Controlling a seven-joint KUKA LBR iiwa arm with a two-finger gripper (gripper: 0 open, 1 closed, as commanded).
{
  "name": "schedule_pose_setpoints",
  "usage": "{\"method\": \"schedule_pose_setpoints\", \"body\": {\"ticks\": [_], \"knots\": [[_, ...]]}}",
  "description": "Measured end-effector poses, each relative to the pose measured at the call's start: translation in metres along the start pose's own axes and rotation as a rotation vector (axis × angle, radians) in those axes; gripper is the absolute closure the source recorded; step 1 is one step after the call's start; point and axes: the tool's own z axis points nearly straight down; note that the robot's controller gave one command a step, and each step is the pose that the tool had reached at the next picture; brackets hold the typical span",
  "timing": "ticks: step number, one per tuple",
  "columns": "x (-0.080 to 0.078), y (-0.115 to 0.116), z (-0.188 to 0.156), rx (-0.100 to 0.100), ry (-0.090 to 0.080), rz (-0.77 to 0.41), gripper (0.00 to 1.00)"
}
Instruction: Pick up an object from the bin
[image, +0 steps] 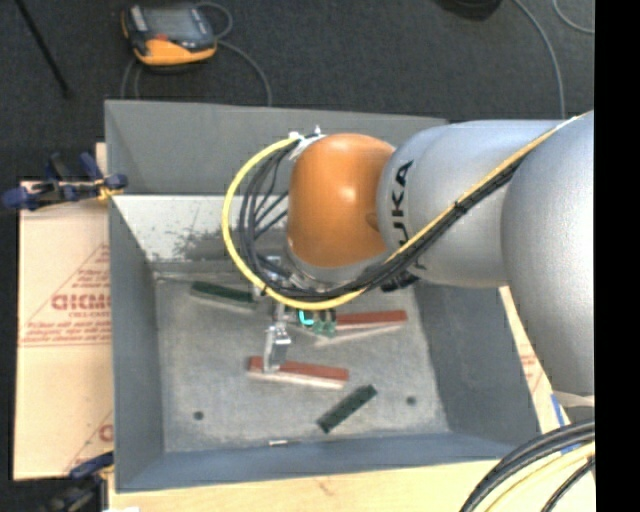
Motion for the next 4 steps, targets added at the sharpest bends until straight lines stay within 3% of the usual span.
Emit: {"method": "schedule_pose_setpoints", "body": {"ticks": [1, 2, 3, 4], "knots": [[-0.002, 0.000, -0.004, -0.001, -0.007, 0.003, 0.00], [0.015, -0.042, 0.084, -0.002, -0.022, -0.113, 1.00], [0.015, -0.042, 0.084, -0.002, -0.022, -0.111, 1.00], [0.008, -0.031, -0.058, 0.001, -0.010, -0.113, 1.00]]}}
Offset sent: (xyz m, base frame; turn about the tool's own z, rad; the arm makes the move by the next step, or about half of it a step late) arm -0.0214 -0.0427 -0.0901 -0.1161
